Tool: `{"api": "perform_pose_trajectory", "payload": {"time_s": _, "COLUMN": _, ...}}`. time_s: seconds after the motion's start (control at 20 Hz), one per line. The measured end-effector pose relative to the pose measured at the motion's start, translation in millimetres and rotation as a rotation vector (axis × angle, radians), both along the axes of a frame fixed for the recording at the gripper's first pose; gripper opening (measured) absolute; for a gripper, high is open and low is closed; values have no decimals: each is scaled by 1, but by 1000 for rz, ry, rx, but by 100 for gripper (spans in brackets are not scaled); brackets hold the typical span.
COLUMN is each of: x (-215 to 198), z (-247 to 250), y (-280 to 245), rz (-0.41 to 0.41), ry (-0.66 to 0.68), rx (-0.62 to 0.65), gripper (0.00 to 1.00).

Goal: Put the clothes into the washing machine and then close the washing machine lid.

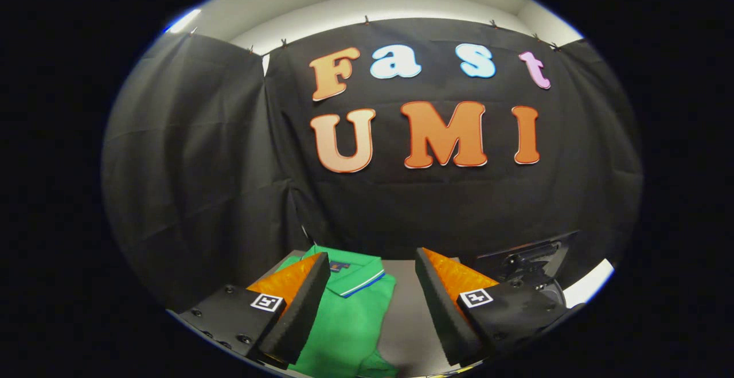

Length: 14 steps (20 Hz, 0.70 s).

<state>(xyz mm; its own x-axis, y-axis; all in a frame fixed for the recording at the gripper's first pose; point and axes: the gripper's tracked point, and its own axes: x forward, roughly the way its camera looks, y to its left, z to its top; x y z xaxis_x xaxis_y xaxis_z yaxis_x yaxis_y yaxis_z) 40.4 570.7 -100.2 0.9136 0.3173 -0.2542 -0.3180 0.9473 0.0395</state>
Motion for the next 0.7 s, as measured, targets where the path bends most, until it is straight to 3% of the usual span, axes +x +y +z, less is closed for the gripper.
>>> {"api": "perform_pose_trajectory", "payload": {"time_s": 0.45, "x": 4, "z": -77, "y": 50, "rz": -4, "ry": 229, "rx": 16, "gripper": 97}}
{"api": "perform_pose_trajectory", "payload": {"time_s": 0.7, "x": -3, "z": -123, "y": 68, "rz": 22, "ry": 335, "rx": -51, "gripper": 97}}
